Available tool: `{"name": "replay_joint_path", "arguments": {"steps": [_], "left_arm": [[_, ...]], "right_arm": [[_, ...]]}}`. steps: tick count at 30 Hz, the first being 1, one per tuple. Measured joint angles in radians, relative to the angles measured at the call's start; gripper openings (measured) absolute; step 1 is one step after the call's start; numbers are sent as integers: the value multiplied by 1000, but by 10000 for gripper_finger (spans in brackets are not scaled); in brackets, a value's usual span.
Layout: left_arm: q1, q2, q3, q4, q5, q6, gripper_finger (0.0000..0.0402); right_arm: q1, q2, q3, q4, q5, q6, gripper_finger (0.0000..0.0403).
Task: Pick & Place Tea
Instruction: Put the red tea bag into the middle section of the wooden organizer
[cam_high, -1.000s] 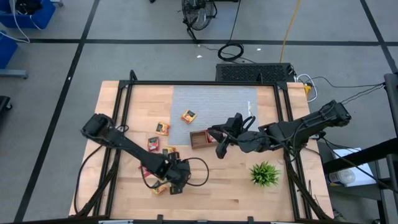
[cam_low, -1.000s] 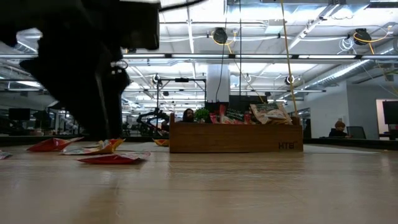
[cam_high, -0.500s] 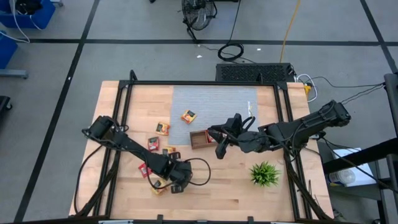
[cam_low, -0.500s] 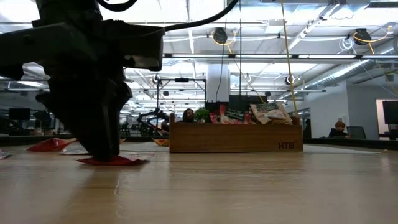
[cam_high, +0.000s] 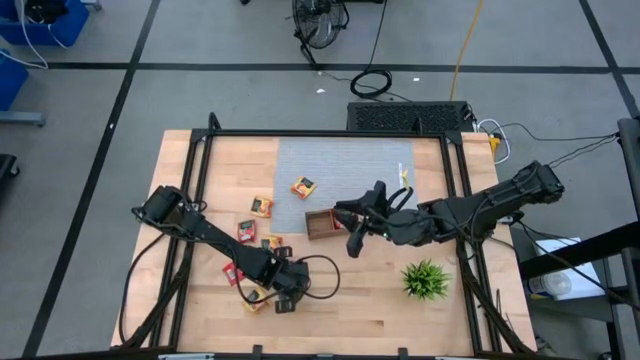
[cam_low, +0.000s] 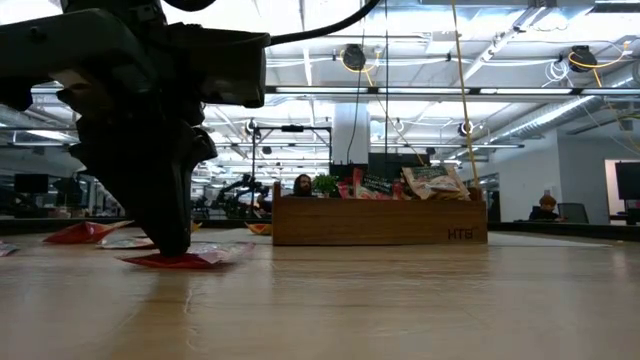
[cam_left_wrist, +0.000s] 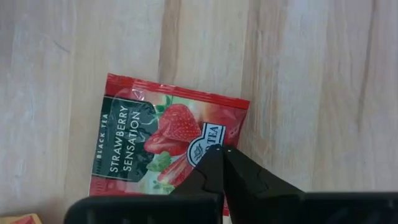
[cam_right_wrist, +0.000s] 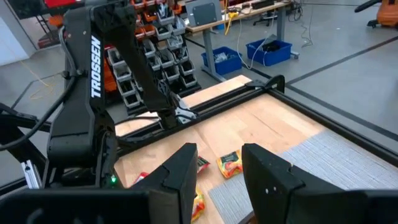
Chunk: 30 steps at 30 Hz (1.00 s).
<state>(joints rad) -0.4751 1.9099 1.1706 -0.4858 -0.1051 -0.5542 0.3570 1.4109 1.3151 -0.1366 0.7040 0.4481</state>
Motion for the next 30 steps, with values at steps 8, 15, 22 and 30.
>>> {"name": "replay_joint_path", "arguments": {"steps": [8, 15, 22, 30], "left_arm": [[-12, -38, -1, -16, -19, -56, 2], [-31, -45, -1, -27, -26, 0, 27], [-31, -44, -1, -61, -15, 23, 108], [-52, -44, -1, -50, -67, -11, 214]], "right_arm": [[19, 0, 0, -2, 0, -15, 116], [19, 0, 0, -6, 0, 1, 116], [18, 0, 0, -6, -1, -16, 116], [18, 0, 0, -6, -2, -26, 116]]}}
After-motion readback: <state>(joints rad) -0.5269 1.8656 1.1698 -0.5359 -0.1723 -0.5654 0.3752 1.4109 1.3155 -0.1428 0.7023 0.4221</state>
